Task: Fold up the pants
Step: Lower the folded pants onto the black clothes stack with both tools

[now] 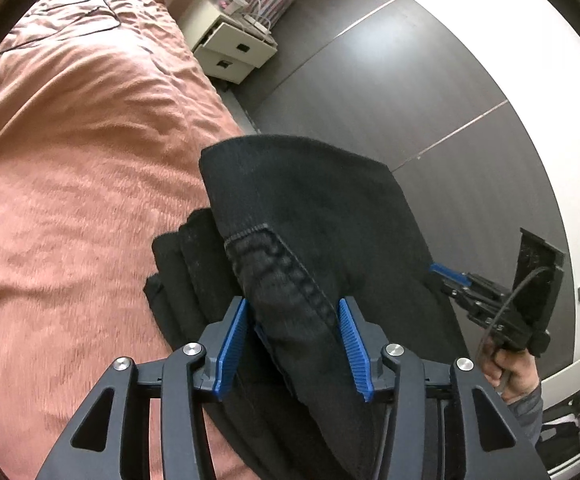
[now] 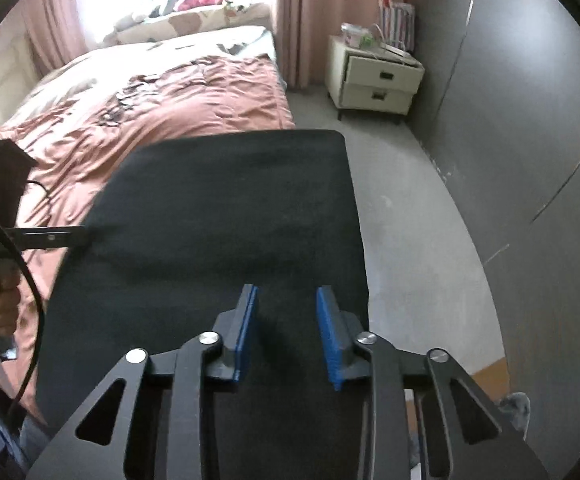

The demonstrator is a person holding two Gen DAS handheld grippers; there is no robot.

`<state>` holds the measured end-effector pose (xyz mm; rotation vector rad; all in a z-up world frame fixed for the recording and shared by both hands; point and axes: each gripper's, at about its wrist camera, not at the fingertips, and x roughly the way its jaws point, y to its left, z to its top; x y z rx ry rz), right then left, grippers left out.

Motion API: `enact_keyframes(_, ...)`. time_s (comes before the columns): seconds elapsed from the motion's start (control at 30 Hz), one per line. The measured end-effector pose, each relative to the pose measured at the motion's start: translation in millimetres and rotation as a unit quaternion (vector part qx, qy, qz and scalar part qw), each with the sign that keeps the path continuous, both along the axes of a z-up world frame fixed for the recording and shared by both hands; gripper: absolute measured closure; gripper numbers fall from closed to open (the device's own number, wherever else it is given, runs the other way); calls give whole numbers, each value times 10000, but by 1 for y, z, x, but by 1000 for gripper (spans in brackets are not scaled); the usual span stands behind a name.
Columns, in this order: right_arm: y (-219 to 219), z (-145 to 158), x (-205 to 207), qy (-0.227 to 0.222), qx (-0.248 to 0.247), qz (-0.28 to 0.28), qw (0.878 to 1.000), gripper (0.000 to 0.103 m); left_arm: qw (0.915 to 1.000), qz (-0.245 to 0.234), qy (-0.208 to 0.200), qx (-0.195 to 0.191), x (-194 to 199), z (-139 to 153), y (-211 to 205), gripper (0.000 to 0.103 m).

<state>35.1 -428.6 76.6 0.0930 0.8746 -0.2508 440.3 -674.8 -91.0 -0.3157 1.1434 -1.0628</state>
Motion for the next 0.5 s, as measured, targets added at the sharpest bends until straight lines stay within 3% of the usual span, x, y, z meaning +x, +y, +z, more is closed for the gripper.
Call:
enact_keyframes(0.07, 1, 5, 14, 105, -118, -117, 9998, 84, 10000, 31, -49, 27, 2, 1, -5, 55)
enact_keyframes(0.33, -17, 5, 108, 562, -173, -326, 9977, 86, 9999, 90, -26, 74, 22, -4, -23, 55)
enact_keyframes(0.5, -22, -1, 124, 660, 39, -535, 9964, 86, 9997, 221, 83, 86, 26, -8, -26, 55)
